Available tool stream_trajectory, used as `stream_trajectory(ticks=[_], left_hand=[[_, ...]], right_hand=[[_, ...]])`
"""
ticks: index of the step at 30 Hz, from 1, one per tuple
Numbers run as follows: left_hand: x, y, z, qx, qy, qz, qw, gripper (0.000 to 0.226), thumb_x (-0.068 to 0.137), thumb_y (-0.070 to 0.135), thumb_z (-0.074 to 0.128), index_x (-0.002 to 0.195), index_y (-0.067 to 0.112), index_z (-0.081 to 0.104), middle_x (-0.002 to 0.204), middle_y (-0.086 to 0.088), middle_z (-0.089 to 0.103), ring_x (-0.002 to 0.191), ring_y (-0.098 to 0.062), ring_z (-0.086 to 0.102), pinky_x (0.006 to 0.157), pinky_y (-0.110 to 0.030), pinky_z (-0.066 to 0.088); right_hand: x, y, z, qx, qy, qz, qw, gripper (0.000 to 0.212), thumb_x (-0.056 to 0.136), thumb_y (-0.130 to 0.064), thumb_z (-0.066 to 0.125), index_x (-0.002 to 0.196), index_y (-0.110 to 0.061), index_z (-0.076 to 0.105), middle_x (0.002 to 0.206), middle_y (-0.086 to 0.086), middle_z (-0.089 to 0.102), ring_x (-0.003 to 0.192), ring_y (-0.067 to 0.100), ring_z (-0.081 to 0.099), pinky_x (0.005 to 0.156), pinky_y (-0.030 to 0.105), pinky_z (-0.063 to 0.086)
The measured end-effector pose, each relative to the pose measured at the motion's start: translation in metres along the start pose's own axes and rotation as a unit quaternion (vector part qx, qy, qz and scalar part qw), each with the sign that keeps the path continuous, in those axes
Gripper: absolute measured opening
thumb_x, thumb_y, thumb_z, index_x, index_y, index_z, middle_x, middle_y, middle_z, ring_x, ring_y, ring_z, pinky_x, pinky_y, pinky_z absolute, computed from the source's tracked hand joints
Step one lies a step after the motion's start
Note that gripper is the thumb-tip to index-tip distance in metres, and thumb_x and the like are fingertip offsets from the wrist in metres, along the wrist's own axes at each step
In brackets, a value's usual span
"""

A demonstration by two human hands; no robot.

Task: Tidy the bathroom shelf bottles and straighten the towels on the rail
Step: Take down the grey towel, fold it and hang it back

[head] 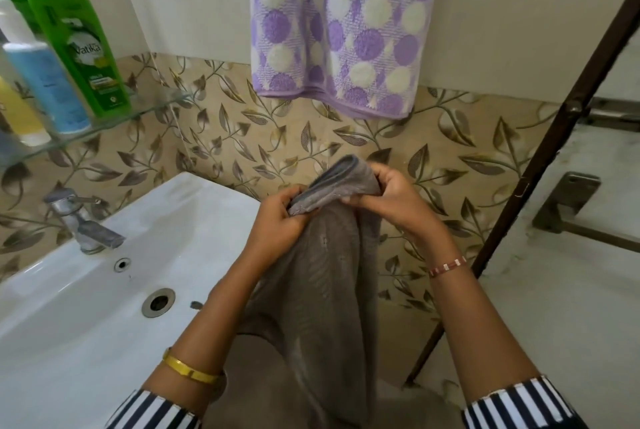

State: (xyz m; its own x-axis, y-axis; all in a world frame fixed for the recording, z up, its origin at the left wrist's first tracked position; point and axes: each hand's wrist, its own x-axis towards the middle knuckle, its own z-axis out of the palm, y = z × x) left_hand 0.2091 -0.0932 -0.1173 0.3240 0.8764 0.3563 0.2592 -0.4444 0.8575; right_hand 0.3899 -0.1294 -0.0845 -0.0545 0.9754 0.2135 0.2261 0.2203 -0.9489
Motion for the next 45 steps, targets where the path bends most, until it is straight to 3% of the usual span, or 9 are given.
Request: stream_trajectory(ticks=[4,10,16,22,26,30,35,41,45], left_hand=[[0.003,0.013,-0.001,0.085,0.002,0.038,0.996,0.01,0.082,0.009,0.058,0.089,0.009,0.066,0.081,-0.011,0.068,0.077,-0.02,0.061,0.068,-0.036,0.049],[0.008,0.019,-0.025,0.246,-0.174,-0.038,0.953,0.032,0.074,0.028,0.072,0.099,0.012,0.06,0.088,-0.003,0.062,0.08,-0.02,0.057,0.071,-0.034,0.048],[-0.011,-0.039,-0.034,0.297,-0.119,-0.179,0.93,0.016,0.08,0.024,0.063,0.087,0.009,0.064,0.086,-0.01,0.064,0.078,-0.024,0.058,0.073,-0.036,0.05],[-0.021,-0.044,-0.056,0.193,-0.048,-0.224,0.954,0.014,0.082,0.027,0.063,0.079,0.013,0.064,0.083,-0.014,0.065,0.077,-0.024,0.059,0.064,-0.027,0.046],[-0.029,-0.017,-0.046,-0.011,-0.043,-0.254,0.966,0.008,0.081,0.024,0.064,0.081,0.016,0.065,0.088,-0.009,0.068,0.085,-0.025,0.064,0.078,-0.036,0.053],[-0.027,0.006,-0.018,-0.19,-0.003,-0.318,0.929,0.02,0.077,0.019,0.068,0.092,0.006,0.065,0.092,-0.014,0.07,0.083,-0.027,0.068,0.069,-0.032,0.055],[-0.025,0.012,-0.006,-0.301,0.001,-0.394,0.868,0.036,0.079,0.023,0.063,0.108,0.001,0.062,0.101,-0.019,0.068,0.09,-0.032,0.066,0.07,-0.037,0.054],[-0.032,0.012,-0.01,-0.405,-0.016,-0.374,0.834,0.034,0.083,0.03,0.053,0.1,0.005,0.067,0.087,-0.014,0.072,0.075,-0.025,0.068,0.07,-0.033,0.055],[-0.043,0.006,-0.012,-0.446,0.004,-0.328,0.833,0.046,0.084,0.04,0.045,0.103,0.004,0.066,0.091,-0.013,0.071,0.078,-0.024,0.067,0.075,-0.033,0.053]], right_hand=[[0.0,0.002,0.003,-0.035,-0.016,0.034,0.999,0.04,0.069,-0.002,0.076,0.104,-0.015,0.061,0.095,-0.008,0.065,0.077,-0.014,0.06,0.068,0.001,0.047],[0.004,0.002,0.01,0.087,0.092,0.015,0.992,0.02,0.075,0.009,0.065,0.087,-0.007,0.064,0.076,-0.004,0.066,0.065,-0.002,0.064,0.056,0.01,0.051],[0.017,-0.006,0.001,0.101,0.142,-0.046,0.984,0.03,0.07,0.011,0.069,0.077,-0.018,0.068,0.065,-0.012,0.073,0.067,0.006,0.068,0.066,0.024,0.057],[0.015,0.006,0.001,0.052,0.198,-0.038,0.978,0.017,0.073,-0.001,0.072,0.079,-0.016,0.068,0.076,-0.006,0.068,0.066,-0.004,0.065,0.064,0.012,0.052],[0.015,0.013,0.006,-0.204,0.208,-0.007,0.957,0.026,0.077,-0.016,0.072,0.101,-0.009,0.065,0.097,0.001,0.066,0.09,0.015,0.061,0.075,0.021,0.047],[0.001,0.009,0.03,-0.468,0.164,0.083,0.865,0.055,0.075,-0.033,0.072,0.121,-0.012,0.049,0.128,0.014,0.045,0.118,0.032,0.044,0.095,0.04,0.041],[-0.022,-0.01,0.056,-0.175,0.061,0.067,0.98,0.026,0.074,-0.03,0.073,0.085,-0.018,0.053,0.08,-0.002,0.051,0.07,0.01,0.049,0.059,0.02,0.04],[-0.03,-0.006,0.058,-0.177,-0.047,0.078,0.98,0.059,0.067,-0.031,0.079,0.118,-0.021,0.054,0.112,0.003,0.059,0.094,0.01,0.059,0.08,0.027,0.054],[-0.033,-0.005,0.064,-0.066,0.038,0.093,0.993,0.047,0.074,-0.016,0.075,0.117,-0.01,0.056,0.082,-0.005,0.061,0.067,-0.004,0.06,0.06,0.012,0.052]])
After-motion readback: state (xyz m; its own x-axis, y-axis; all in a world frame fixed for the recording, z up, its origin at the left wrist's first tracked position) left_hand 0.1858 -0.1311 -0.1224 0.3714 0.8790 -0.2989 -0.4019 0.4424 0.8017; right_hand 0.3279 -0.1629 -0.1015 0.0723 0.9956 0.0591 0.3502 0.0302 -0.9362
